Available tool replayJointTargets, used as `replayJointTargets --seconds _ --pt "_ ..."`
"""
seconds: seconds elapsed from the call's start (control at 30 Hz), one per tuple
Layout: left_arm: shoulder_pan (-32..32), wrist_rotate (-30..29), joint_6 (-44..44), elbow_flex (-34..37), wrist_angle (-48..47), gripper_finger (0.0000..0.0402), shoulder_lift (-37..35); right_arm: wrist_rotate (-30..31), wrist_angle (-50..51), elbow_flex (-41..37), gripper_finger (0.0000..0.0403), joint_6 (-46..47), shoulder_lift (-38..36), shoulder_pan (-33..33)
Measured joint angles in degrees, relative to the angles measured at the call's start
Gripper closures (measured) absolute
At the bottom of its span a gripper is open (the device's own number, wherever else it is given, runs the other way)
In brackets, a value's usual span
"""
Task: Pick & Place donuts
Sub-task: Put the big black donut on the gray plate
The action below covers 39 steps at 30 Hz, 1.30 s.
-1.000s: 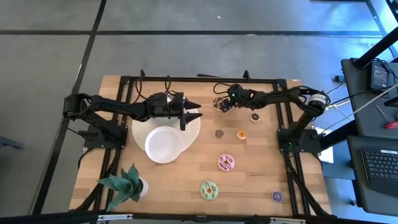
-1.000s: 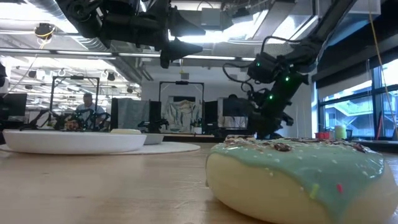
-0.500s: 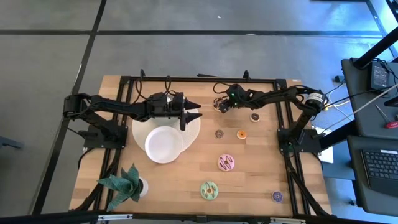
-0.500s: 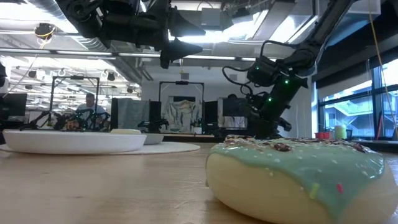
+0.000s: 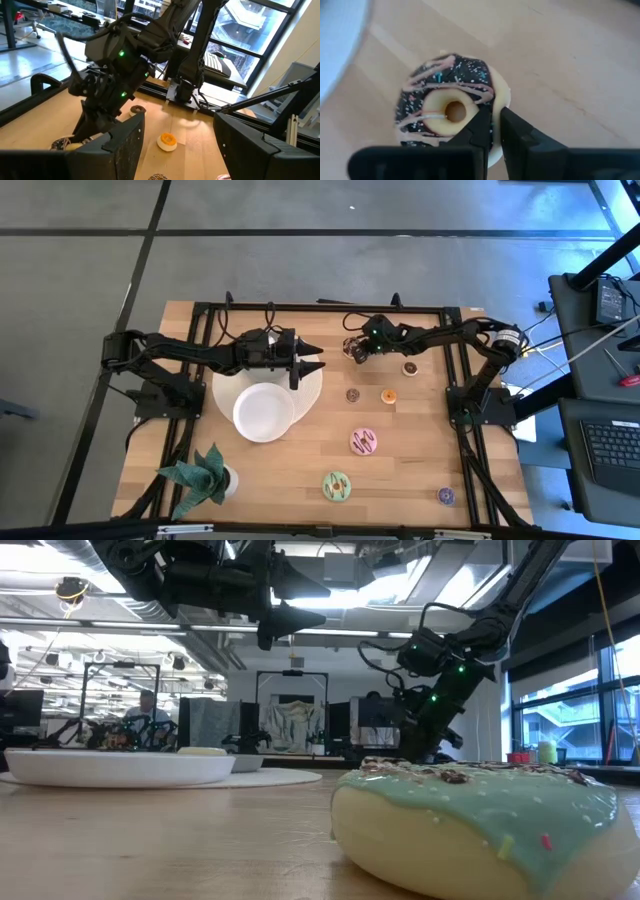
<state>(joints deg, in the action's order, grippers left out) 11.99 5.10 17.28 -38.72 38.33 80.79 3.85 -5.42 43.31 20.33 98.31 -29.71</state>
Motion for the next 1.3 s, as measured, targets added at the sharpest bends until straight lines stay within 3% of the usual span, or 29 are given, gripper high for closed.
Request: replayJointTargets --seconds 0.27,0.5,0.6,0.77,1.1,1.3 --pt "0.0 0.0 0.1 0.0 0.0 0.0171 0.0 0.7 -0.5 0.0 0.0367 -4.7 -9.2 2.0" --pt "0.0 -3.1 0.0 0.0 -1.9 0.0171 0.0 0.8 -0.5 0.0 0.0377 -5.9 -16.4 8.8" --pt "0.0 -8.8 -0.5 0.0 -3.9 0.0171 0.0 2.2 -1.1 0.0 0.038 -6.1 -16.8 12.5" --pt "0.0 -13.5 0.0 0.0 -6.7 0.0171 0.0 10.4 -1.0 0.0 0.038 -7.3 -16.8 17.9" --pt "-1.2 -14.1 -3.2 0.0 -14.6 0.0171 0.2 17.5 -6.4 0.0 0.0381 -8.1 -16.8 23.1" --pt "-2.9 -14.0 -7.4 0.0 -13.2 0.0171 0.2 17.6 -9.4 0.0 0.0381 -9.0 -16.8 23.5"
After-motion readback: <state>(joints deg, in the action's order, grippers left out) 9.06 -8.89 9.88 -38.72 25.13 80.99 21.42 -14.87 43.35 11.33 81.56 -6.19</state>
